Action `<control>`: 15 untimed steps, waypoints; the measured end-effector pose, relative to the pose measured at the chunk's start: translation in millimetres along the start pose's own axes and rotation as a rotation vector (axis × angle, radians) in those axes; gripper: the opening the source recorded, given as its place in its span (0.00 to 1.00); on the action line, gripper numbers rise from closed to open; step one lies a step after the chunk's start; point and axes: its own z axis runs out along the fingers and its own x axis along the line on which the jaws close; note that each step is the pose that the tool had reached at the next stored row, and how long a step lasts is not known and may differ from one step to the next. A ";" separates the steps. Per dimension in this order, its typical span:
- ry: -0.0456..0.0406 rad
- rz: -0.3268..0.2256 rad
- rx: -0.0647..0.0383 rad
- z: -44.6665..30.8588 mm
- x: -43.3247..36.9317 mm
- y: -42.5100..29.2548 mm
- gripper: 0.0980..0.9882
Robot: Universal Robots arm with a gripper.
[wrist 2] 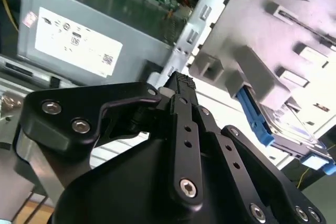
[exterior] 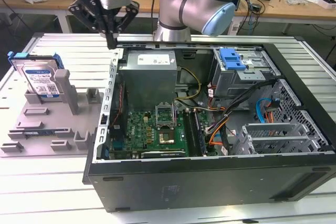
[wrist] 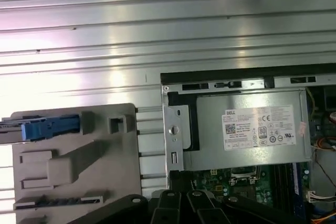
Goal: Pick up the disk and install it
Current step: 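Reach for the disk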
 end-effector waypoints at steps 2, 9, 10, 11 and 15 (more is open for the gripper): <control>0.0004 0.000 0.000 0.5 13.5 3.0 0.01; 0.0019 0.000 0.000 2.1 45.6 7.8 0.01; 0.0026 0.000 0.000 2.4 50.1 7.9 0.01; 0.0036 0.000 0.000 2.8 57.8 8.1 0.01; 0.0065 0.000 0.001 4.5 83.1 9.0 0.01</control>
